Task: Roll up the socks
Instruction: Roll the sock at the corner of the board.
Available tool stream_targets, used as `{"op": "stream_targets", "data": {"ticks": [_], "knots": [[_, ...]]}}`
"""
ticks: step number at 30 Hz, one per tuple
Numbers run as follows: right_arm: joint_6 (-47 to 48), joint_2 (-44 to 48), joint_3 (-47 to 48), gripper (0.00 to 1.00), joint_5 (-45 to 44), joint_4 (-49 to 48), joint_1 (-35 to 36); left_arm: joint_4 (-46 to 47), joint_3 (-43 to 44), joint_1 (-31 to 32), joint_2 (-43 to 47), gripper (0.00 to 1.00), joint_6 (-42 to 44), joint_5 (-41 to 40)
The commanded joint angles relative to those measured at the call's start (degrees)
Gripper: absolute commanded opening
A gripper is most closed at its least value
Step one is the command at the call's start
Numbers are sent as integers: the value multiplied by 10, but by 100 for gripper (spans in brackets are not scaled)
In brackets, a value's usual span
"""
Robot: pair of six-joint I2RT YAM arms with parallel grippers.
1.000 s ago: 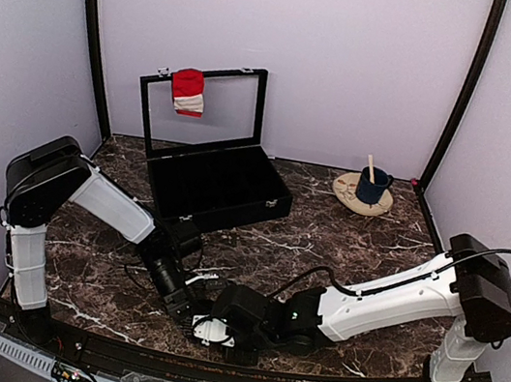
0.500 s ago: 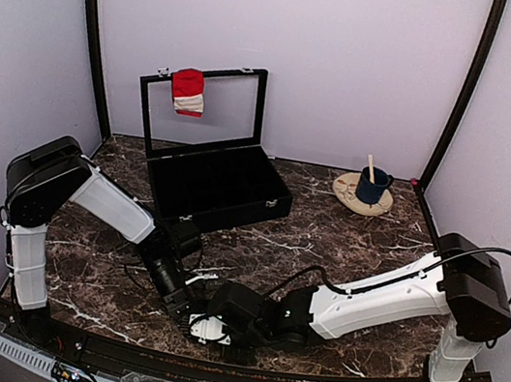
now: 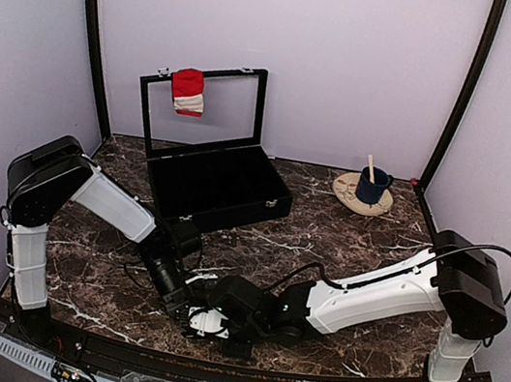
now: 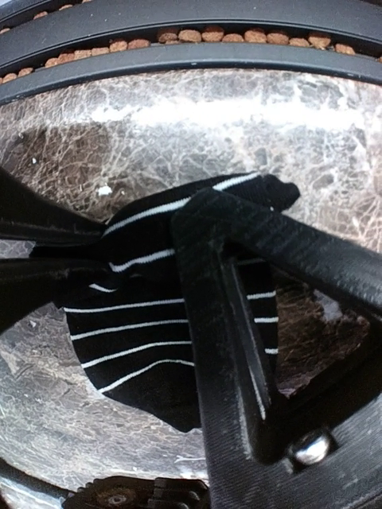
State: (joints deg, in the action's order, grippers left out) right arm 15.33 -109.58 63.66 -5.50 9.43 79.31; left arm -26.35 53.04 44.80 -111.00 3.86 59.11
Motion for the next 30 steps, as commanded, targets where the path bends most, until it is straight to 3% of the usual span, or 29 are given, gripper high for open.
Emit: {"op": "stream_targets", "data": {"ticks": [1, 9, 14, 20, 30], "knots": [[-15, -30, -3, 4, 23, 28, -7, -17, 3, -6, -3, 1, 9, -38], [-35, -25, -4, 0, 51, 46, -21, 35, -22, -23, 54, 25, -34, -83], [-47, -24, 0, 0, 68, 53, -30, 91, -58, -28, 106, 33, -78, -95], [-60, -26, 16, 0, 87, 70, -39, 134, -92, -28, 154, 37, -115, -120], [-86, -46, 71, 0, 147, 133, -59, 200, -153, -28, 259, 40, -175, -247]]}}
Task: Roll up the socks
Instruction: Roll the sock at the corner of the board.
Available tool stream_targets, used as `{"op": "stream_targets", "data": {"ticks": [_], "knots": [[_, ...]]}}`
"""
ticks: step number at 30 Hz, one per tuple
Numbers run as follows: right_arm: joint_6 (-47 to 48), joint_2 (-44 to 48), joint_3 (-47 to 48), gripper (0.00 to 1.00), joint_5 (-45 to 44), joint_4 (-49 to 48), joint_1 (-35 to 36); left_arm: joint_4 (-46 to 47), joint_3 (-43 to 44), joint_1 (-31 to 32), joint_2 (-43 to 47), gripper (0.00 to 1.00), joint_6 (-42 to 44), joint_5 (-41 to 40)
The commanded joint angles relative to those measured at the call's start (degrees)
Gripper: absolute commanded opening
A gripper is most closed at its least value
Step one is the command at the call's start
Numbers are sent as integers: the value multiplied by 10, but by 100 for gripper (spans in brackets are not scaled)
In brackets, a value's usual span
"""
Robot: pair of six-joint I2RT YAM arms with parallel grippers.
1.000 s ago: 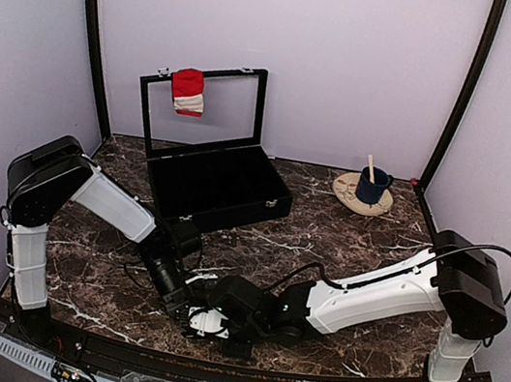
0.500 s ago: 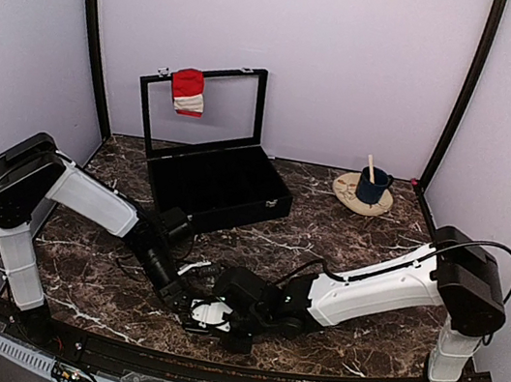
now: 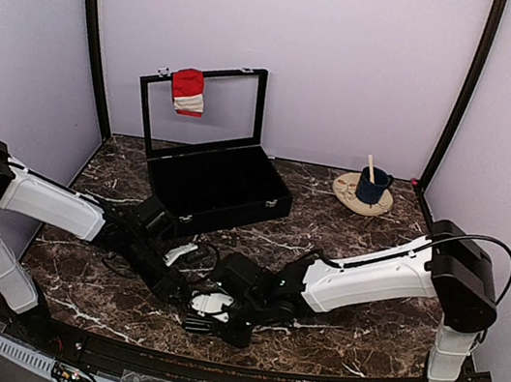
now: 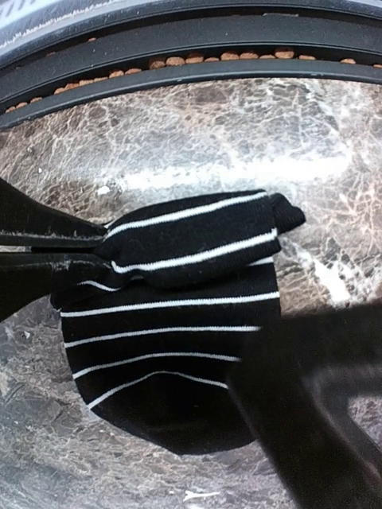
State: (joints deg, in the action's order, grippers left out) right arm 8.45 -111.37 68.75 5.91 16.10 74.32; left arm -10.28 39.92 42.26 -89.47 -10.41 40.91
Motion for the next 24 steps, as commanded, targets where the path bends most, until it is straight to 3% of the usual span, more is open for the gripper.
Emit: {"op": "stream_targets", "data": {"ticks": [1, 13, 24], "knots": [[-18, -32, 27, 0, 38, 75, -11, 46, -27, -2, 54, 40, -37, -74], [-31, -73, 102, 0, 141, 173, -55, 85, -92, 16, 163, 41, -85, -202], [-40, -133, 188, 0, 262, 254, -108, 75, -116, 121, 222, 41, -113, -371]]}}
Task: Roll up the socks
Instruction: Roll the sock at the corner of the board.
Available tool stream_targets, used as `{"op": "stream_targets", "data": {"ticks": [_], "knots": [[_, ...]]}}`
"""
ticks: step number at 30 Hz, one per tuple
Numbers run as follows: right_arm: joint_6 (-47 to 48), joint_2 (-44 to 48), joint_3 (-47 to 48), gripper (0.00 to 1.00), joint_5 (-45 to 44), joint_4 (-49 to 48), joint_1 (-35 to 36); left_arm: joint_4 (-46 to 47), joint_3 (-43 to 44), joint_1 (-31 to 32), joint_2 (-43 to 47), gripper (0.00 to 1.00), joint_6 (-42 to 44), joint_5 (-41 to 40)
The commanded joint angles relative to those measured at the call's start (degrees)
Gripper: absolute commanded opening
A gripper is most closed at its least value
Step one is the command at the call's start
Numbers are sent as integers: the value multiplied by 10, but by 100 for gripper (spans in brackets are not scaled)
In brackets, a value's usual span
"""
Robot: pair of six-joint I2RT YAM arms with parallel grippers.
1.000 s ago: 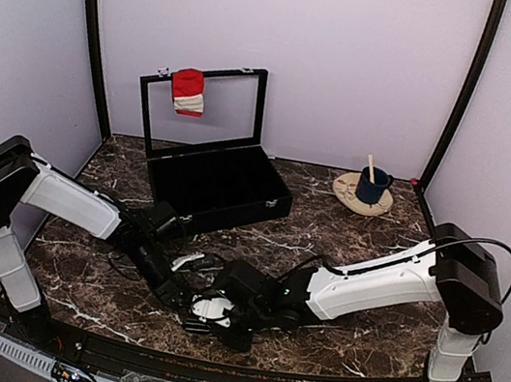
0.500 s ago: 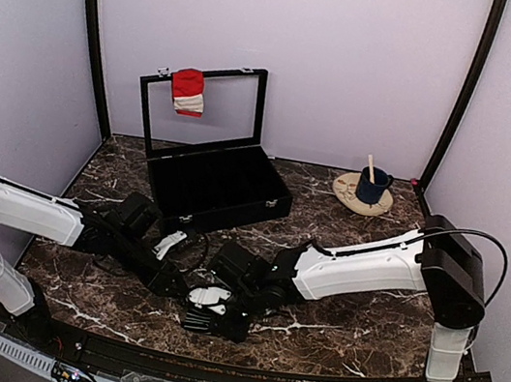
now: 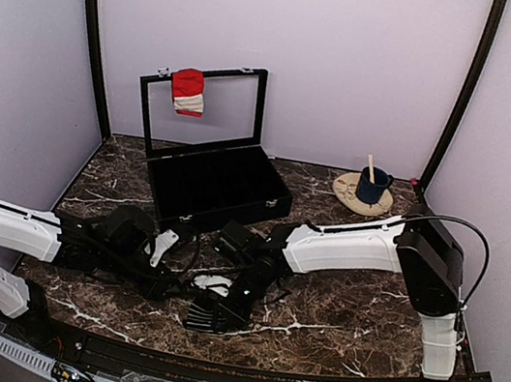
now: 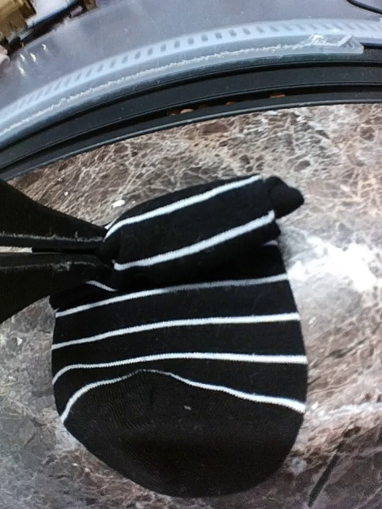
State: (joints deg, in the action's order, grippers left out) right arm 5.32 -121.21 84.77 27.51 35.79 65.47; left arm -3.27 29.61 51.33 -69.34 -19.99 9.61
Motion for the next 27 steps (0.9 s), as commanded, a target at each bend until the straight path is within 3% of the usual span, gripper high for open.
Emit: {"op": "stream_targets", "data": {"ticks": [1, 13, 27], "knots": [[-9, -41, 34, 0, 56, 63, -23, 7, -15, 39, 24, 41, -21, -66], [-8, -93, 88, 0, 129, 120, -52, 25, -19, 139, 40, 42, -3, -112], [6, -116, 112, 0, 156, 159, -67, -33, 72, 210, -81, 44, 98, -135]]}}
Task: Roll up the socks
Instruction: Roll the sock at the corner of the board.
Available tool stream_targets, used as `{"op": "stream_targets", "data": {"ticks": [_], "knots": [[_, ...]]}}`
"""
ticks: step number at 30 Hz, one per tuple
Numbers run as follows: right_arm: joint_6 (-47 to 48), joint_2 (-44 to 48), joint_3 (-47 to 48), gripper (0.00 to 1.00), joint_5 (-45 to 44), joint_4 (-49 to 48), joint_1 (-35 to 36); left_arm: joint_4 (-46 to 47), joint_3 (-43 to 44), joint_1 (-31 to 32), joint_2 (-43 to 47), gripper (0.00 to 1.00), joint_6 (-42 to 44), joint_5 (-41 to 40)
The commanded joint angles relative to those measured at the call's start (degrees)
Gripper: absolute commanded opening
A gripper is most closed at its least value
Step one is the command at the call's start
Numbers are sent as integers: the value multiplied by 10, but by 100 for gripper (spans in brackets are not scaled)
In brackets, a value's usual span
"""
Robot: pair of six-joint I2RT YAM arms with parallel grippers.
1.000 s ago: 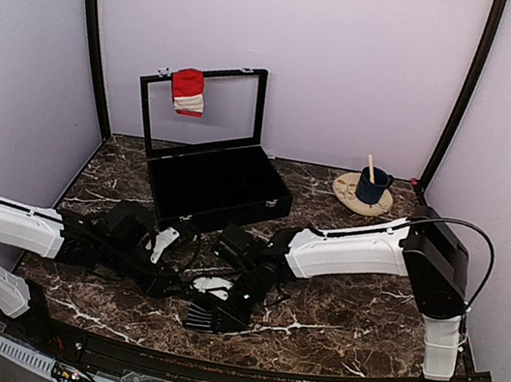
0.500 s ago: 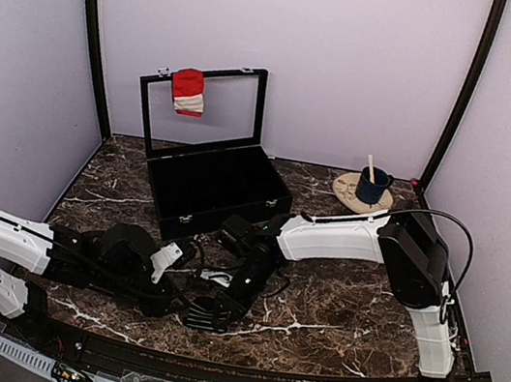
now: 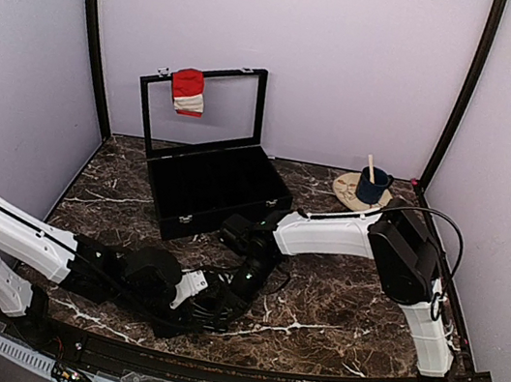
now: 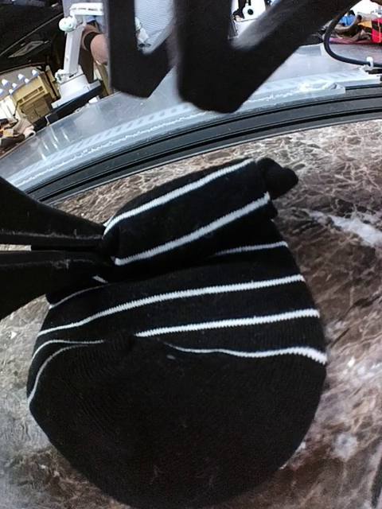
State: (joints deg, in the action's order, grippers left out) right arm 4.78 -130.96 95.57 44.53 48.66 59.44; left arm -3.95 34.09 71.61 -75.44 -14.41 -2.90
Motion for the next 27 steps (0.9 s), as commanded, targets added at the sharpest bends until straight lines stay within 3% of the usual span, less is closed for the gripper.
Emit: {"op": "stream_targets", "data": {"ticks": [1, 16, 27], "knots": [[12, -19, 4, 0, -13, 29, -6, -27, 31, 7, -27, 44, 47, -11], [16, -17, 2, 0, -6, 32, -7, -52, 75, 7, -97, 44, 105, -31], [18, -15, -5, 0, 0, 29, -7, -57, 79, 7, -120, 37, 113, -28]]}}
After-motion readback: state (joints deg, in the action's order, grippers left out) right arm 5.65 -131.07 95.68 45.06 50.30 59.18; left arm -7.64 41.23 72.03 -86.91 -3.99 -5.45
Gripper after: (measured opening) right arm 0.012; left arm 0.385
